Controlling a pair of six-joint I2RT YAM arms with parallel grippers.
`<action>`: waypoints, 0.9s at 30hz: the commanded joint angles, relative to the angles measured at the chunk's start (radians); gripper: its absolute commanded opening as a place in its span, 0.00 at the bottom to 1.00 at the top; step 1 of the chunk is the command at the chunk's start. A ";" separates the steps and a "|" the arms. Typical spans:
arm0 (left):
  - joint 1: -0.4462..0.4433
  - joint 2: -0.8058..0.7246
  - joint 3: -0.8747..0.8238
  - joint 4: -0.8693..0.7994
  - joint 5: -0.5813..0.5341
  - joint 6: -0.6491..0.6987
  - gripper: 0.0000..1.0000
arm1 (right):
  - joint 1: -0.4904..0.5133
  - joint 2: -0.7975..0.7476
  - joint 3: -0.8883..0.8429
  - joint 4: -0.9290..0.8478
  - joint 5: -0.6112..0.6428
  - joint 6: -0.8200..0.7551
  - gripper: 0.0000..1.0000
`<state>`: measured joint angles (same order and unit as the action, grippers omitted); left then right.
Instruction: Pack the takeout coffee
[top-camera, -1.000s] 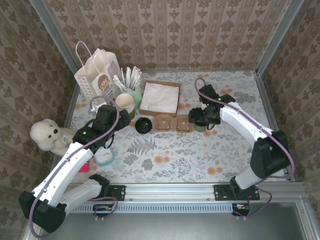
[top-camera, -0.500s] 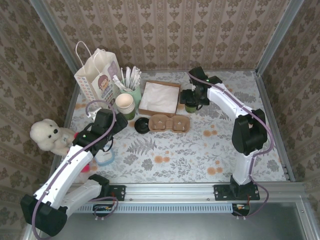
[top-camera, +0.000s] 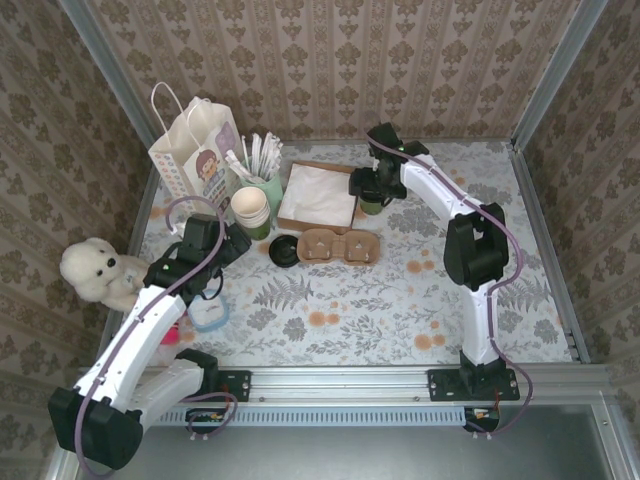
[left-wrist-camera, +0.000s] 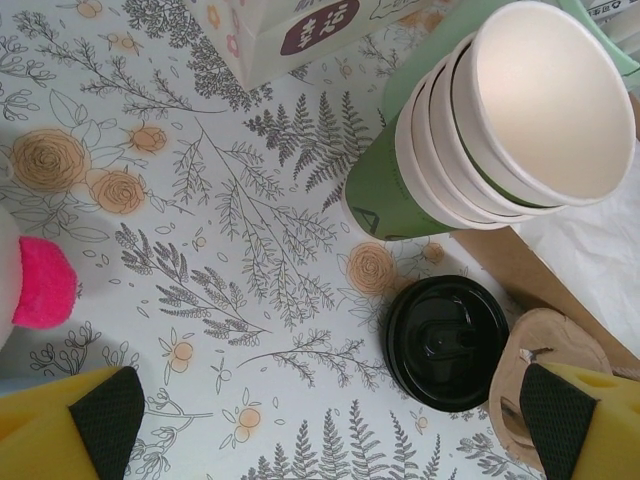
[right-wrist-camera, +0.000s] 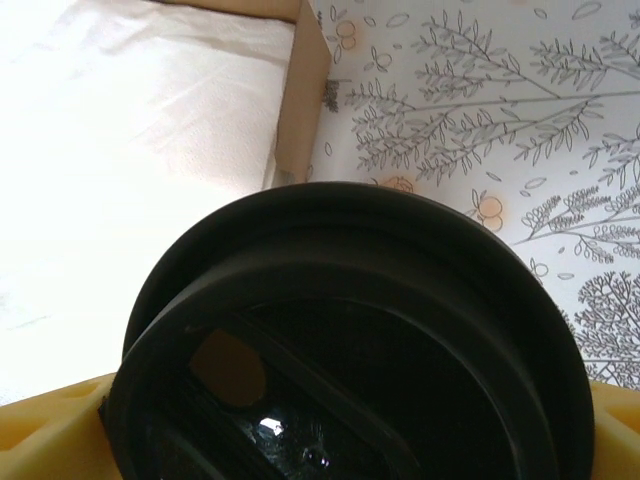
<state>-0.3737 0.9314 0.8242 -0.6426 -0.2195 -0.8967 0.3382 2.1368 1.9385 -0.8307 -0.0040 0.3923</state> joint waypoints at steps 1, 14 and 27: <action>0.017 0.006 0.005 0.000 0.031 0.025 1.00 | -0.008 0.049 0.072 -0.055 -0.002 0.010 0.93; 0.069 0.018 0.018 -0.031 0.071 0.057 1.00 | -0.018 0.132 0.184 -0.091 -0.021 0.022 0.99; 0.216 0.054 0.112 -0.014 0.311 0.161 1.00 | -0.018 -0.008 0.161 -0.065 0.014 0.007 1.00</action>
<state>-0.2008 0.9813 0.8684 -0.6662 -0.0387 -0.8101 0.3222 2.2379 2.0991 -0.8898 -0.0105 0.3992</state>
